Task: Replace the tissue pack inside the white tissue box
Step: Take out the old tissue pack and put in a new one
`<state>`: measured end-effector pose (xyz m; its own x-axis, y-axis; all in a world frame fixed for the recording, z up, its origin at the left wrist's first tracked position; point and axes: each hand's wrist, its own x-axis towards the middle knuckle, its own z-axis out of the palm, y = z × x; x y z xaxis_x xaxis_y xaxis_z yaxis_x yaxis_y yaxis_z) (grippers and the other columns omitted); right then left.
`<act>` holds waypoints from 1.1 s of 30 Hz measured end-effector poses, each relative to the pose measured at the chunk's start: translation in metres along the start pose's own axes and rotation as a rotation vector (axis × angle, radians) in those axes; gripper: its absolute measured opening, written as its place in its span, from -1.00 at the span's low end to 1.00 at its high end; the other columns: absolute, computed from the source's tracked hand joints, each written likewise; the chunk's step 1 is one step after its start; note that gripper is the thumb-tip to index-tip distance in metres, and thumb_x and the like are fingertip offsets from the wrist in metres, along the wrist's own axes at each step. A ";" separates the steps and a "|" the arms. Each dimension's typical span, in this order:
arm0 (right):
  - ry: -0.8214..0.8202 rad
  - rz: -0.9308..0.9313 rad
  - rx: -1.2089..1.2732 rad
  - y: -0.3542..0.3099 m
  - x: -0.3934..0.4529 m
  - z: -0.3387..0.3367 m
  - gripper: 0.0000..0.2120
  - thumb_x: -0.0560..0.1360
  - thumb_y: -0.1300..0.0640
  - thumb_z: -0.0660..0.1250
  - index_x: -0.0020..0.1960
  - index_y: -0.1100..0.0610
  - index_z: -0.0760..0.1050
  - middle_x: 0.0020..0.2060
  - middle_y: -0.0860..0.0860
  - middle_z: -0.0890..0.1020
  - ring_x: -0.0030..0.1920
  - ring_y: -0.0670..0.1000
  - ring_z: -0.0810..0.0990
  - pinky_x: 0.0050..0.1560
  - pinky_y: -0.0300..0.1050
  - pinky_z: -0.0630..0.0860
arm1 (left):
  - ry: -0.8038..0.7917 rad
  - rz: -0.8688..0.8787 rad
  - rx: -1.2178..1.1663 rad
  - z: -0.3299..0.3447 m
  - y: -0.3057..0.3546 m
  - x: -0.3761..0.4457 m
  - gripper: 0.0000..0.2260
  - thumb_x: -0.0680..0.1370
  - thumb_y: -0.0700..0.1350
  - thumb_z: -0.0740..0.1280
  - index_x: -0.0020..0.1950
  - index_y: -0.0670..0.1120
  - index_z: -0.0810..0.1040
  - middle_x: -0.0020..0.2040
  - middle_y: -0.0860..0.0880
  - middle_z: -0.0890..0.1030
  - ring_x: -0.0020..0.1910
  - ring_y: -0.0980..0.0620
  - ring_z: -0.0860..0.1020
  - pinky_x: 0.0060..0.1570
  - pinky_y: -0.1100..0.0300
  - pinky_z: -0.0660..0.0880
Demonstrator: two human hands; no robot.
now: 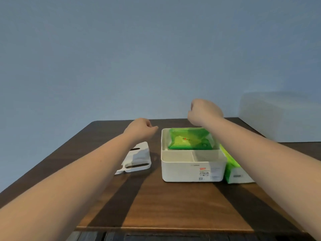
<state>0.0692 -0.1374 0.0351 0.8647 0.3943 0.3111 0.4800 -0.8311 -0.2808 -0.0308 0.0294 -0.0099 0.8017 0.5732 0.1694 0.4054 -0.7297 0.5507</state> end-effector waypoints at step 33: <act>-0.410 0.234 0.006 0.143 -0.012 0.031 -0.08 0.29 -0.09 0.42 0.54 0.02 0.07 0.40 0.14 0.37 0.34 0.19 0.41 0.25 0.04 0.46 | 0.301 -0.074 -0.415 0.008 0.050 0.061 -0.82 0.42 -0.20 0.30 -0.39 -0.11 0.47 -0.29 -0.17 0.55 -0.32 -0.09 0.43 -0.23 0.12 0.39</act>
<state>0.1320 -0.2490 -0.0374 0.9362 0.3198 -0.1454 0.2649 -0.9145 -0.3059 0.0425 0.0248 0.0213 0.5912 0.7438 0.3117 0.1988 -0.5090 0.8375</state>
